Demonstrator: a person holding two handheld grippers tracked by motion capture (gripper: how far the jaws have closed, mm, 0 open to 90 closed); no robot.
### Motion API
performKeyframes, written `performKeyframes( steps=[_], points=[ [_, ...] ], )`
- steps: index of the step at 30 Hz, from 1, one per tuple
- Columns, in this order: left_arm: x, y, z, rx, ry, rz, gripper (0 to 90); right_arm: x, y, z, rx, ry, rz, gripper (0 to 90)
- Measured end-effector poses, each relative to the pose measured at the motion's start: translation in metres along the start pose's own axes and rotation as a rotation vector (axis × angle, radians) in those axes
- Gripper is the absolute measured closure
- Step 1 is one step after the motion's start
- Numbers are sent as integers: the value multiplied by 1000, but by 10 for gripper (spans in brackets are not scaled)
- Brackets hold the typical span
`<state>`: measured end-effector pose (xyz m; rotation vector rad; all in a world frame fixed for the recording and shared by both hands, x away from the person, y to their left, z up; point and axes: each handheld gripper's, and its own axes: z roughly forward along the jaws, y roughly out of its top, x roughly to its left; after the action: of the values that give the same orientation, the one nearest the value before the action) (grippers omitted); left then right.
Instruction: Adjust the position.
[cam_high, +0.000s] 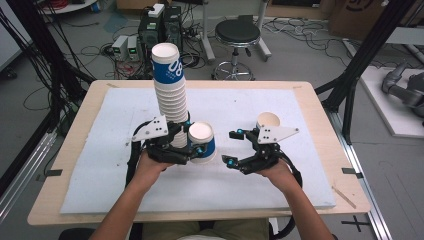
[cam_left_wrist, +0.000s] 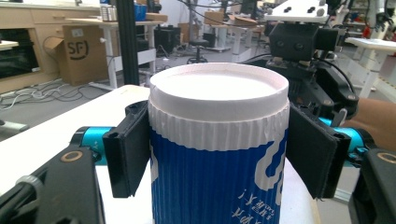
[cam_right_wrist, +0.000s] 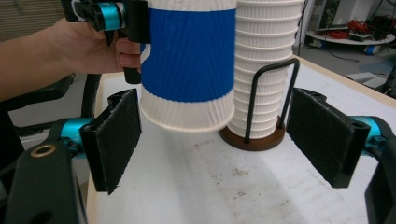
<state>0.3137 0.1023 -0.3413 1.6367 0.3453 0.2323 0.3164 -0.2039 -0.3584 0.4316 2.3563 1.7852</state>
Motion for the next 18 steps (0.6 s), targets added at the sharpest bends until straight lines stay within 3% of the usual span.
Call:
performKeyframes(
  steps=[10, 16, 18],
  points=[
    [-6, 1, 11, 5, -33, 29, 280, 1, -4, 10, -13, 50, 27, 185],
    [-7, 2, 15, -16, -51, 16, 281, 3, -5, 16, -11, 61, 30, 185],
    [-8, 2, 18, -9, -61, 14, 281, 3, -5, 17, -21, 85, 37, 185]
  ],
)
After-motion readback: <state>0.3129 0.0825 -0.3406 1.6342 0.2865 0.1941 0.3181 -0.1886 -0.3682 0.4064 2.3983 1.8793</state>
